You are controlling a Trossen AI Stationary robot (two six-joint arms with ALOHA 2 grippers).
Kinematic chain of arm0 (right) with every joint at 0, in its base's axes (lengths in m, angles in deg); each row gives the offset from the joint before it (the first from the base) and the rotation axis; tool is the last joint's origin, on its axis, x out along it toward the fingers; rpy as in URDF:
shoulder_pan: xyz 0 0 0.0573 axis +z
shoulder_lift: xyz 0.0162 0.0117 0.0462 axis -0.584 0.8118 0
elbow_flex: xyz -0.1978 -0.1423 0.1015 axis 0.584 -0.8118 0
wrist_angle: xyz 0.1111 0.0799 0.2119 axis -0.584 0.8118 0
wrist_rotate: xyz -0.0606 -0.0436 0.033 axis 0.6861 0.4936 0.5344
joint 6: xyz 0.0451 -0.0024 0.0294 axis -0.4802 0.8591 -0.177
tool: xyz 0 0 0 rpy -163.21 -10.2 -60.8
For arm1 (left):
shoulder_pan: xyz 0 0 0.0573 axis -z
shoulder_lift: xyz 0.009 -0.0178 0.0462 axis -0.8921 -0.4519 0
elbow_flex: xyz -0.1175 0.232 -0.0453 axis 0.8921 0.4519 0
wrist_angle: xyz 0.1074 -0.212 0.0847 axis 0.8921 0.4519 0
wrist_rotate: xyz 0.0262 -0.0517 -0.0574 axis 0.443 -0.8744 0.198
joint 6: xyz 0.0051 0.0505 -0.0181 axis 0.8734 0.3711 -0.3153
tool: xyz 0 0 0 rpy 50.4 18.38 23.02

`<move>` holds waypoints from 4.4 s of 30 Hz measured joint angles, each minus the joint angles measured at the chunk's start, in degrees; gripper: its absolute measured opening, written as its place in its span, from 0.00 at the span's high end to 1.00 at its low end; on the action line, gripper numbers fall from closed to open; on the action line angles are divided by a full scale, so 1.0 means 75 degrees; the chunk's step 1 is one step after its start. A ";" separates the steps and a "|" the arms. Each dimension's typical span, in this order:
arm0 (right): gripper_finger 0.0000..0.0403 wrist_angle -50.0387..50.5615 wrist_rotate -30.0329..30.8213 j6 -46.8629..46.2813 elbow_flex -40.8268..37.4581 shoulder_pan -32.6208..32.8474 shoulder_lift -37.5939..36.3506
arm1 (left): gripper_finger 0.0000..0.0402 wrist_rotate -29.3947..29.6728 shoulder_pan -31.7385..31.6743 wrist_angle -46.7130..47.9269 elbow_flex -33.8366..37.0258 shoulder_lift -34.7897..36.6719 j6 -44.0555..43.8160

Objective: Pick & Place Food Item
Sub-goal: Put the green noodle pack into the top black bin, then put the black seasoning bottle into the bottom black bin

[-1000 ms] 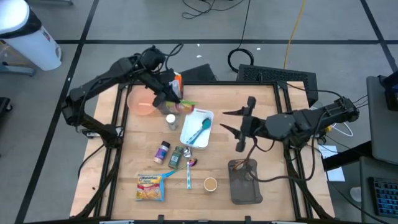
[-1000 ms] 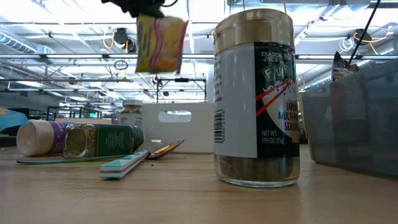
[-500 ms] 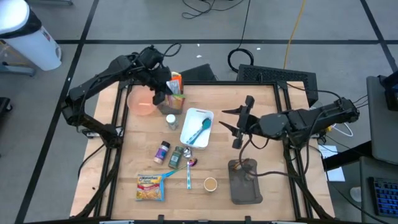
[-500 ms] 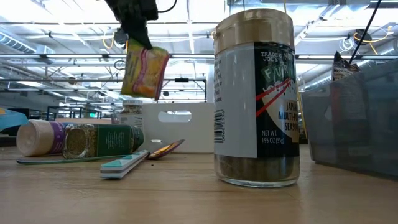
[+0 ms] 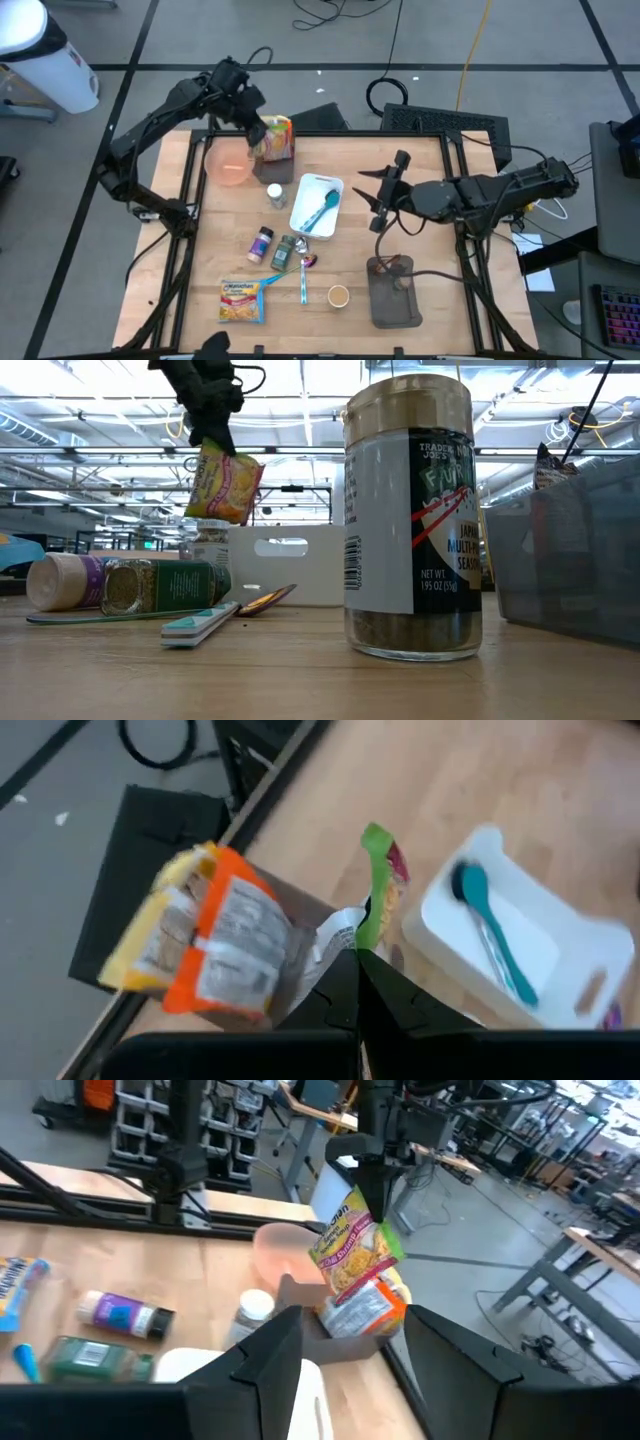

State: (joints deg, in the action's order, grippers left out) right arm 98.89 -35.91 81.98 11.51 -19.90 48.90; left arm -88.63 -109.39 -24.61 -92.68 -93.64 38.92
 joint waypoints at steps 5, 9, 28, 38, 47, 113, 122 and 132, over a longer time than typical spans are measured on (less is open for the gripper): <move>0.58 0.0001 -0.0008 0.0237 -0.0003 -0.0397 0.0000 | 1.00 0.0003 -0.0006 -0.0632 0.0012 -0.0037 -0.0347; 0.58 -0.0006 -0.0022 0.0402 -0.0003 -0.0711 -0.0042 | 1.00 0.0203 0.0130 -0.0861 0.0018 -0.0247 -0.0559; 0.58 0.0012 -0.0842 0.0829 -0.0006 -0.1499 -0.0440 | 1.00 0.0248 0.0160 -0.1873 0.1740 -0.0594 -0.0804; 0.58 0.0009 -0.0845 0.0814 -0.0006 -0.1632 -0.0440 | 1.00 -0.0131 0.0179 -0.2754 0.1903 -0.0589 -0.0935; 0.58 0.0010 -0.1274 0.0593 -0.0006 -0.1935 -0.0434 | 1.00 0.0100 0.0057 -0.2814 0.2160 -0.0579 -0.0495; 0.58 0.0006 -0.1624 0.0695 -0.0006 -0.2471 -0.0434 | 0.67 0.1328 -0.0313 -0.0010 -0.0284 -0.0574 0.0245; 0.58 0.0006 -0.1613 0.0751 -0.0006 -0.2471 -0.0431 | 0.67 0.1322 0.0014 0.3039 -0.0925 0.0314 -0.0672; 0.58 -0.1309 -0.1623 -0.0001 -0.0878 -0.2471 -0.0405 | 0.67 0.1299 0.1665 0.2148 0.0547 0.2581 -0.2938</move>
State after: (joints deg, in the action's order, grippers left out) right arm 89.08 -48.09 81.97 4.93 -38.43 45.86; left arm -78.89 -96.90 -8.50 -88.57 -74.29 16.88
